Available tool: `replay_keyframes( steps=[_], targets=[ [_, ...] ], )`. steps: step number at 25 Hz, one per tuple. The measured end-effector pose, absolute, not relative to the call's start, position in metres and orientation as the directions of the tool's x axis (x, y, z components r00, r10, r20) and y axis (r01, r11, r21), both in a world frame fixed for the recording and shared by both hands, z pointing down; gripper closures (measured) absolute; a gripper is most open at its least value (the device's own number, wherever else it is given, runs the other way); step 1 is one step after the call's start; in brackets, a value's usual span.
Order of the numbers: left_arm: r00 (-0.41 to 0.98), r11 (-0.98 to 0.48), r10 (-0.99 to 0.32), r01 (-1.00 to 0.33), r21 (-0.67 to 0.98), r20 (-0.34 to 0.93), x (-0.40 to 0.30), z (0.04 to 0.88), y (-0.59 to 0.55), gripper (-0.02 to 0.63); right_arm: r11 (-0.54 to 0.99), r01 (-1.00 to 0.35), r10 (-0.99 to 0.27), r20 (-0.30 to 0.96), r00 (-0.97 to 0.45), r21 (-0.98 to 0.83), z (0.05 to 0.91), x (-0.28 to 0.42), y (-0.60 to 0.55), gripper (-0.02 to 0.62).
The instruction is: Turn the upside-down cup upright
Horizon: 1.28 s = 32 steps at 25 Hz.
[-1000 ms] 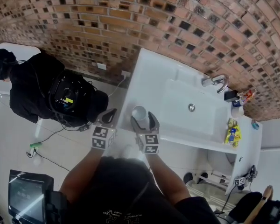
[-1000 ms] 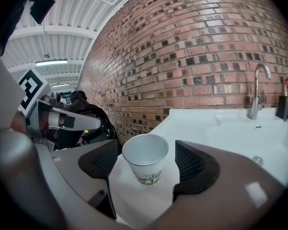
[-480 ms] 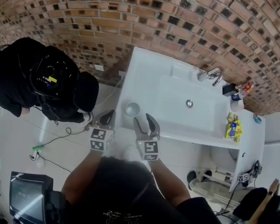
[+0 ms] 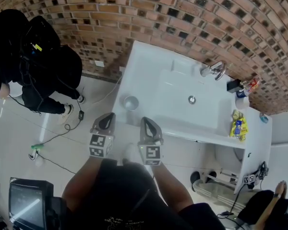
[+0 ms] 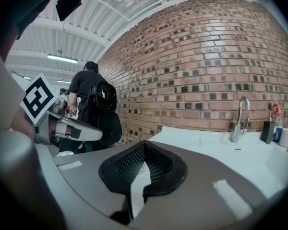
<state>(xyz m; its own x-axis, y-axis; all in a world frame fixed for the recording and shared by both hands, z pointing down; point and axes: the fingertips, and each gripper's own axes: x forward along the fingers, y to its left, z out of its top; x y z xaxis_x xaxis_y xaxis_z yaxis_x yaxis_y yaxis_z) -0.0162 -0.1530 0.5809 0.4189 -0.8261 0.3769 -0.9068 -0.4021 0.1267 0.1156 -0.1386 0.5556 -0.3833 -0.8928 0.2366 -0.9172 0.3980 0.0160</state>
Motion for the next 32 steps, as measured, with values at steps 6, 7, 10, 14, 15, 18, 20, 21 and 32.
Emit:
replay_keyframes(
  steps=[6,7,10,14,15,18,20,21,32],
  targets=[
    [0.436,-0.417,-0.834,-0.899,0.132,0.339,-0.024,0.573,-0.134,0.612,0.368,-0.93,-0.909,0.218,-0.355,0.021,0.552,0.107,-0.118,0.583],
    [0.44,-0.422,-0.835,-0.897,0.129,0.33,-0.027,0.571,-0.129,0.612,0.359,-0.933,-0.913,0.218,-0.346,0.023,0.552,0.106,-0.114,0.583],
    [0.458,-0.447,-0.835,-0.888,0.108,0.304,-0.032,0.563,-0.111,0.612,0.305,-0.952,-0.932,0.213,-0.294,0.019,0.549,0.107,-0.097,0.583],
    [0.471,-0.467,-0.829,-0.88,0.09,0.301,-0.044,0.559,-0.084,0.612,0.258,-0.966,-0.945,0.209,-0.251,0.01,0.542,0.102,-0.069,0.583],
    [0.474,-0.472,-0.827,-0.878,0.086,0.302,-0.047,0.558,-0.078,0.612,0.253,-0.967,-0.947,0.21,-0.244,0.014,0.542,0.1,-0.063,0.583],
    [0.488,-0.487,-0.822,-0.87,0.08,0.293,-0.056,0.553,-0.061,0.612,0.231,-0.973,-0.952,0.209,-0.222,0.018,0.541,0.094,-0.043,0.583],
    [0.495,-0.494,-0.821,-0.866,0.079,0.285,-0.063,0.548,-0.048,0.612,0.223,-0.975,-0.953,0.216,-0.214,0.019,0.539,0.087,-0.027,0.583],
    [0.498,-0.498,-0.821,-0.864,0.078,0.28,-0.067,0.546,-0.041,0.612,0.22,-0.975,-0.953,0.216,-0.211,0.019,0.538,0.083,-0.019,0.583],
    [0.532,-0.532,-0.802,-0.843,0.083,0.27,-0.093,0.54,0.045,0.612,0.183,-0.983,-0.959,0.225,-0.173,0.025,0.531,0.051,0.069,0.583]
  ],
)
